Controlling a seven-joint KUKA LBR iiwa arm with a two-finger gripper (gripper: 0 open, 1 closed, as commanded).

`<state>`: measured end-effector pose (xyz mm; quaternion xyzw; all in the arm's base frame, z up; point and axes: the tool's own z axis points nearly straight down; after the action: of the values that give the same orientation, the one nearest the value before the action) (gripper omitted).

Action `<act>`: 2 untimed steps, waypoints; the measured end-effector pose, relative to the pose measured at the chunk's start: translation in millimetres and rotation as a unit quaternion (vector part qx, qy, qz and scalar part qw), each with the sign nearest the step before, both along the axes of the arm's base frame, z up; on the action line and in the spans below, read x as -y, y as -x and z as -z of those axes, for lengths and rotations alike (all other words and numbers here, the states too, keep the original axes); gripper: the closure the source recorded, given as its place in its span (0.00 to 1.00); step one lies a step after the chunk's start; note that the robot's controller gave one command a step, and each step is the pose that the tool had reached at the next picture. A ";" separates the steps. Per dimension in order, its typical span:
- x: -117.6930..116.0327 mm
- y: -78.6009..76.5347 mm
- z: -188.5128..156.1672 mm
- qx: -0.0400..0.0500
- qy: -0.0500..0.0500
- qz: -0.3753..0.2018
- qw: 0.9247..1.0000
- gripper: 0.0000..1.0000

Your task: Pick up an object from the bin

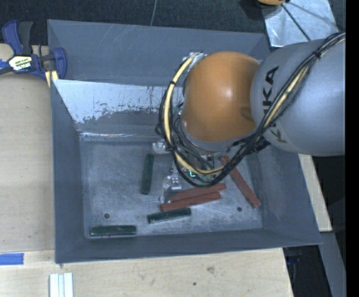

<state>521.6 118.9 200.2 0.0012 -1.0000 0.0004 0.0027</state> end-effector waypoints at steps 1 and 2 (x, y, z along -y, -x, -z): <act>0.3 -1.8 -4.2 0.004 -0.001 0.001 1.000 0.00; -2.1 -22.2 45.4 0.008 -0.002 0.001 1.000 0.00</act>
Offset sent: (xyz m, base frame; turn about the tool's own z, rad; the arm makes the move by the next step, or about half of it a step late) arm 0.0454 0.0041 -0.1240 0.0021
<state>543.8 121.1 154.8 0.0002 -1.0000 -0.0011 -0.0050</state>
